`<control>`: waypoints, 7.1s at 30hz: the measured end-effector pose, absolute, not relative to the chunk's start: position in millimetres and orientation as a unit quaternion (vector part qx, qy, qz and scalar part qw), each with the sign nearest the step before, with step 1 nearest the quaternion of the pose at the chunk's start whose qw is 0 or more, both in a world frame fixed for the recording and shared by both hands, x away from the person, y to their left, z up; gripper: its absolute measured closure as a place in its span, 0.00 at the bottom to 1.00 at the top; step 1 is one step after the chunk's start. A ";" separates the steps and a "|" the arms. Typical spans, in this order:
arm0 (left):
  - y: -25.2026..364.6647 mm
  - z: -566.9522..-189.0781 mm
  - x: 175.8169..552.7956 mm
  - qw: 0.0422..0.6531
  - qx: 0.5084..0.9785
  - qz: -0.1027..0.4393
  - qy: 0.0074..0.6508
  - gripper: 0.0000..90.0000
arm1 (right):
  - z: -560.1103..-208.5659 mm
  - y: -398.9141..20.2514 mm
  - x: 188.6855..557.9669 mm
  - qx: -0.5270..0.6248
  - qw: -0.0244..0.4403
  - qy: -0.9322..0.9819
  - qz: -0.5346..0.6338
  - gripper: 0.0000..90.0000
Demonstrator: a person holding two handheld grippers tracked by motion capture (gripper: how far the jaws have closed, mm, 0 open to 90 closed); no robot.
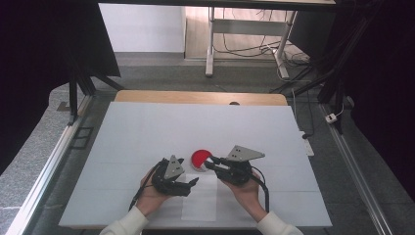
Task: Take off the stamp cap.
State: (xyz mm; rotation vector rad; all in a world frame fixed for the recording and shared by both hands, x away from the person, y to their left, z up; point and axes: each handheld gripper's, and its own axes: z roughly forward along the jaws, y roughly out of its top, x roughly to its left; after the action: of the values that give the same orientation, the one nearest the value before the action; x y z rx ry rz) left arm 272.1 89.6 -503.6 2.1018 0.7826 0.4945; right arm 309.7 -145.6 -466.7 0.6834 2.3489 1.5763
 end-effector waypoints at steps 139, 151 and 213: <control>43.8 -517.4 287.6 0.408 0.836 0.247 0.272 0.73 | -475.4 -147.6 308.5 0.281 0.124 0.780 0.545 0.83; 42.4 -519.1 287.1 0.398 0.843 0.248 0.264 0.73 | -474.9 -145.9 307.5 0.275 0.128 0.788 0.536 0.83; 58.3 -521.8 291.6 0.412 0.838 0.236 0.268 0.73 | -463.5 -161.5 311.3 0.284 0.133 0.777 0.546 0.84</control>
State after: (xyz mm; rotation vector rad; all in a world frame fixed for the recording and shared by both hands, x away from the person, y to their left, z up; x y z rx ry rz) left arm 291.6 58.3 -521.8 2.1082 0.6738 0.5939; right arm 311.3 -161.5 -463.5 0.8234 2.2536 1.5853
